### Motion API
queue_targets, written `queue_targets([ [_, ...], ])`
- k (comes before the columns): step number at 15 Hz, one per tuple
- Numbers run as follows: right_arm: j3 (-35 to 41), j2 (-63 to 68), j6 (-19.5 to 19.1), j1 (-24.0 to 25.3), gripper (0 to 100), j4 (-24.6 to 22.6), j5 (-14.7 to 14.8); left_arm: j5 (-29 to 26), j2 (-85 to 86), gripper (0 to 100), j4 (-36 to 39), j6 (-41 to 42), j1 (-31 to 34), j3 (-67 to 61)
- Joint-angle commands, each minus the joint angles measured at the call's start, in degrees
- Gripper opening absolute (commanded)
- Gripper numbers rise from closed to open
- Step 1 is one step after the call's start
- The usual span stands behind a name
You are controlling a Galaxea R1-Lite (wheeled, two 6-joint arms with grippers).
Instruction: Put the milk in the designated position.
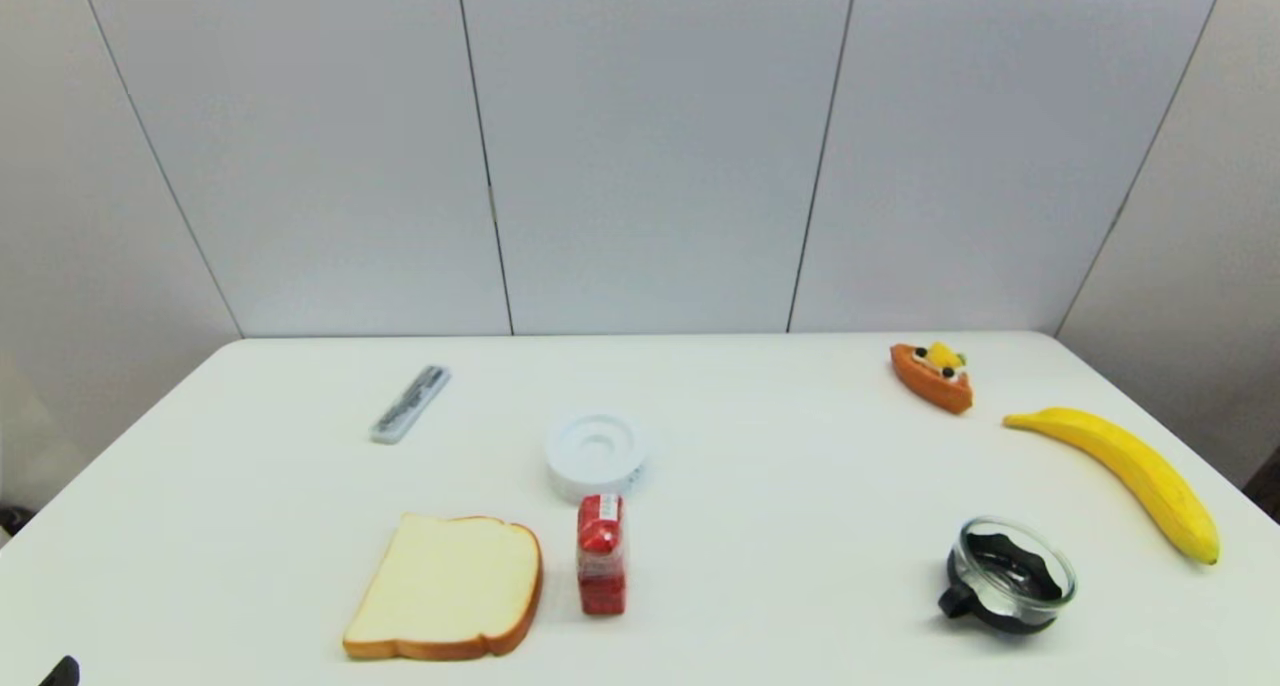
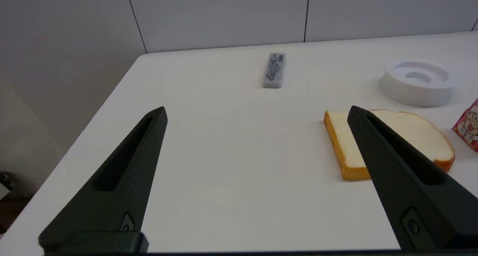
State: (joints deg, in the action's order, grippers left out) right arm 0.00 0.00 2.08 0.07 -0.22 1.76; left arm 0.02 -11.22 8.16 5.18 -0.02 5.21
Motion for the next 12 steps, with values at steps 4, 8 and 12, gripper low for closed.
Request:
queue_targets([
  [4,0.0,0.0,0.0,0.0,100,0.0,0.0,-0.6,11.2,100,-8.2,0.1,-0.1,-5.3],
  [8,0.0,0.0,0.0,0.0,100,0.0,0.0,-0.3,11.2,100,-8.0,-3.0,-0.1,-5.3],
  [12,0.0,0.0,0.0,0.0,100,0.0,0.0,-0.1,11.2,100,-8.0,-6.4,-0.1,-5.3],
])
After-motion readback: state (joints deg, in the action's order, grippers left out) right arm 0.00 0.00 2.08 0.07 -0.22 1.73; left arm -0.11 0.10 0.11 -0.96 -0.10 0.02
